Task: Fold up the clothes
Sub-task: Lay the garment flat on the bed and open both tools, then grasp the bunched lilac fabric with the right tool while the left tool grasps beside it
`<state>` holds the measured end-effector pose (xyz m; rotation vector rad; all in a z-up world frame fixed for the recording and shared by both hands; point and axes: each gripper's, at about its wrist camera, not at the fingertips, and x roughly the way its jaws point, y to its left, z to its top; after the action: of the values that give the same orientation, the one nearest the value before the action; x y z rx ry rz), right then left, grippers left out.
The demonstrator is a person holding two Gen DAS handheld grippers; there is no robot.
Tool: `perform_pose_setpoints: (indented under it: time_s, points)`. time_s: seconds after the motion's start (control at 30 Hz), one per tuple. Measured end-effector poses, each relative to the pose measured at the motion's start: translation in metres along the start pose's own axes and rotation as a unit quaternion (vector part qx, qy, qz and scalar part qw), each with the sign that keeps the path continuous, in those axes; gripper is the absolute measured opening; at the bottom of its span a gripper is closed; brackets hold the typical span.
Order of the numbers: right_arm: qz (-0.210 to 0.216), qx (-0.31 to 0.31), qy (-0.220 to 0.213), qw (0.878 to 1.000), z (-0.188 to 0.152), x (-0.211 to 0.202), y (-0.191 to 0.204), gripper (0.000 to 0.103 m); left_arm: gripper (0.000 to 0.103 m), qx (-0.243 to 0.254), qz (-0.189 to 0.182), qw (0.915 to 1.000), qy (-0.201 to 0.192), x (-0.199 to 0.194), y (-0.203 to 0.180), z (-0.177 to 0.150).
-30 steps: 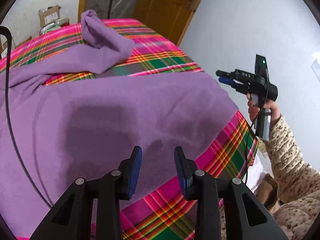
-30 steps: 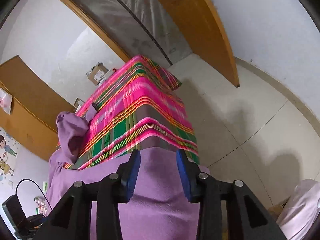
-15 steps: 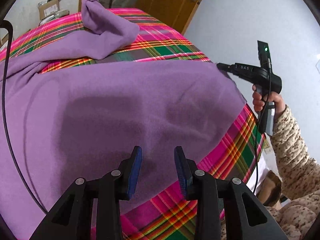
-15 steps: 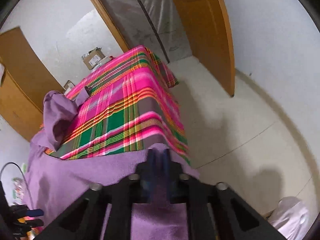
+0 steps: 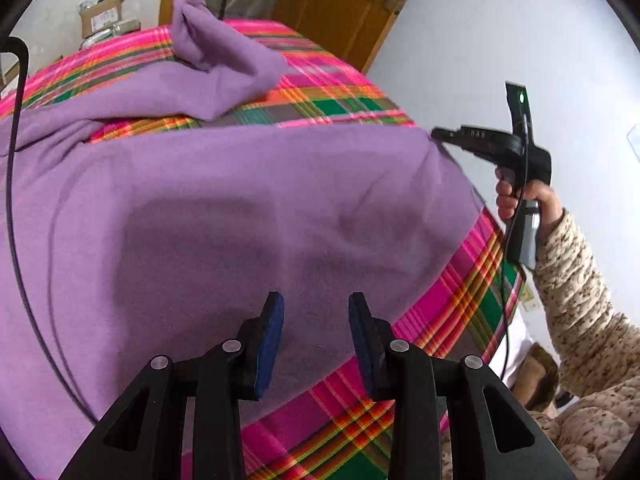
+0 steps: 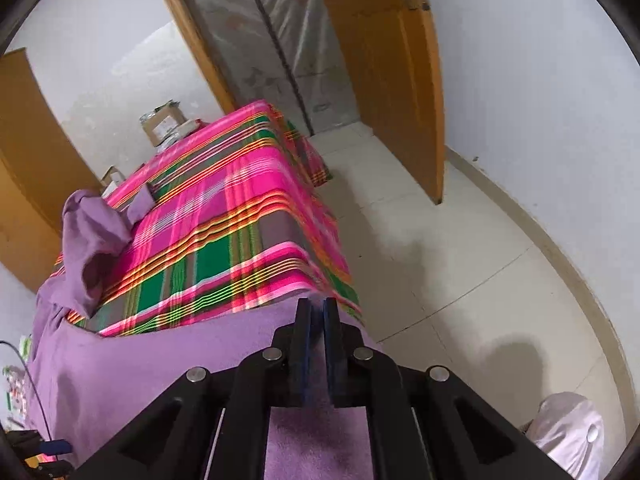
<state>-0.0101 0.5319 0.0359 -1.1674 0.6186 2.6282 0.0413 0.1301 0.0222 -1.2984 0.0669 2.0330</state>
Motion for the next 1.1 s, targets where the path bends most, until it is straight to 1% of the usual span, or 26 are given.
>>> perform_pose_setpoints:
  time_s: [0.1, 0.2, 0.3, 0.4, 0.47, 0.63, 0.67, 0.7, 0.73, 0.8, 0.83, 0.97, 1.1]
  points:
    - [0.015, -0.001, -0.013, 1.0, 0.006, -0.012, 0.007, 0.008, 0.035, -0.001, 0.022, 0.9996, -0.016, -0.018, 0.008, 0.003]
    - [0.024, -0.023, -0.026, 0.999, 0.018, -0.028, 0.025, 0.008, 0.035, -0.006, 0.045, 0.9986, -0.028, -0.039, 0.02, 0.009]
    - [0.049, -0.038, -0.041, 0.997, 0.036, -0.045, 0.048, 0.008, 0.035, -0.006, 0.076, 0.9961, -0.046, -0.066, 0.036, 0.017]
    - [0.071, -0.063, -0.057, 0.994, 0.057, -0.062, 0.079, 0.008, 0.036, -0.005, 0.113, 0.9918, -0.06, -0.093, 0.05, 0.03]
    - [0.081, -0.089, -0.064, 0.991, 0.07, -0.069, 0.105, 0.008, 0.037, -0.015, 0.129, 0.9892, -0.068, -0.112, 0.065, 0.043]
    - [0.117, -0.148, -0.067, 0.98, 0.096, -0.074, 0.171, 0.009, 0.037, -0.027, 0.178, 0.9805, -0.08, -0.148, 0.105, 0.066]
    - [0.125, -0.158, -0.067, 0.977, 0.1, -0.071, 0.186, 0.01, 0.038, -0.032, 0.186, 0.9789, -0.079, -0.153, 0.115, 0.071]
    - [0.133, -0.167, -0.063, 0.975, 0.104, -0.067, 0.199, 0.014, 0.038, -0.038, 0.192, 0.9776, -0.077, -0.157, 0.128, 0.077]
    - [0.137, -0.175, -0.056, 0.973, 0.107, -0.06, 0.21, 0.021, 0.038, -0.044, 0.197, 0.9764, -0.075, -0.16, 0.14, 0.082]
    - [0.141, -0.193, -0.04, 0.97, 0.109, -0.043, 0.235, 0.026, 0.039, -0.064, 0.21, 0.9731, -0.07, -0.163, 0.168, 0.093]
    - [0.143, -0.201, -0.031, 0.969, 0.11, -0.034, 0.246, 0.026, 0.04, -0.073, 0.213, 0.972, -0.065, -0.162, 0.182, 0.097]
    - [0.145, -0.237, 0.023, 0.961, 0.101, 0.013, 0.283, 0.027, 0.041, -0.107, 0.206, 0.9714, -0.048, -0.152, 0.23, 0.108]
    - [0.14, -0.256, 0.064, 0.954, 0.087, 0.052, 0.296, 0.034, 0.041, -0.132, 0.194, 0.9714, -0.038, -0.136, 0.268, 0.118]
